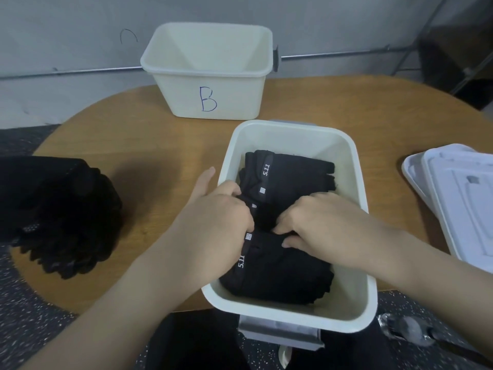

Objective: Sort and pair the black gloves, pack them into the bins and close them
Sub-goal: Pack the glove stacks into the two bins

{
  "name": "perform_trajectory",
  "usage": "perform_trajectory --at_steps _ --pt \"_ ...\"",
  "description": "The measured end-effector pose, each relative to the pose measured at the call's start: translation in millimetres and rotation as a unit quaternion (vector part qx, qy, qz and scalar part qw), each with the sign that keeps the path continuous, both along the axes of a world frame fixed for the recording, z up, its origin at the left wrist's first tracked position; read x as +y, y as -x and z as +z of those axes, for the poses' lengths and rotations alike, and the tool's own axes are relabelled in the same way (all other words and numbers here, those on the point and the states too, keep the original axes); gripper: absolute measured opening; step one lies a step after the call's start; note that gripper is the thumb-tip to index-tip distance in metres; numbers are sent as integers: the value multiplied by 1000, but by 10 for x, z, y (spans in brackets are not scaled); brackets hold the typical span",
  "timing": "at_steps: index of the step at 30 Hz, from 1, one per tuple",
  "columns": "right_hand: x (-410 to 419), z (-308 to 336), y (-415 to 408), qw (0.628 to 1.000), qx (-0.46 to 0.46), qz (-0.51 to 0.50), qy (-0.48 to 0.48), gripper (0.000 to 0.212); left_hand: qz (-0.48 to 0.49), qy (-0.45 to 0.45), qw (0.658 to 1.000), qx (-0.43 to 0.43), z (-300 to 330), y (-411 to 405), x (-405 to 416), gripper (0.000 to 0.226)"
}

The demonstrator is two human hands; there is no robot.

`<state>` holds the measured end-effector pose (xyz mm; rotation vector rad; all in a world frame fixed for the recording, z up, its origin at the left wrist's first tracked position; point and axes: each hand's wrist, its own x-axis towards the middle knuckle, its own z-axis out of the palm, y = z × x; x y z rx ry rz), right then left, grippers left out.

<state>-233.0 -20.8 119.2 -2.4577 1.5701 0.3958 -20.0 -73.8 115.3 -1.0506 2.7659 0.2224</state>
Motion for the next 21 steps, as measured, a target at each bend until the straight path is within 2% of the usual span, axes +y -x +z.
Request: perform_trajectory --at_steps 3,6,9,12,16,18,21 --pt "55 90 27 999 -40 -30 -7 31 -5 33 999 11 53 10 45 34" --pt "157 226 49 997 -59 -44 11 44 -9 40 991 130 117 -97 133 37" --pt "367 334 135 992 -71 -69 74 53 58 -36 961 267 149 -279 284 53" --pt "677 333 133 978 -58 -137 149 64 184 -146 914 331 106 -397 551 80" --pt "956 213 109 943 -134 -282 112 80 270 -268 814 439 -88 -292 819 75" --pt "968 157 228 920 -184 -331 102 74 274 -304 792 454 -166 -172 789 66" --pt "885 124 462 914 -206 -333 108 72 291 -358 754 468 -270 74 609 31"
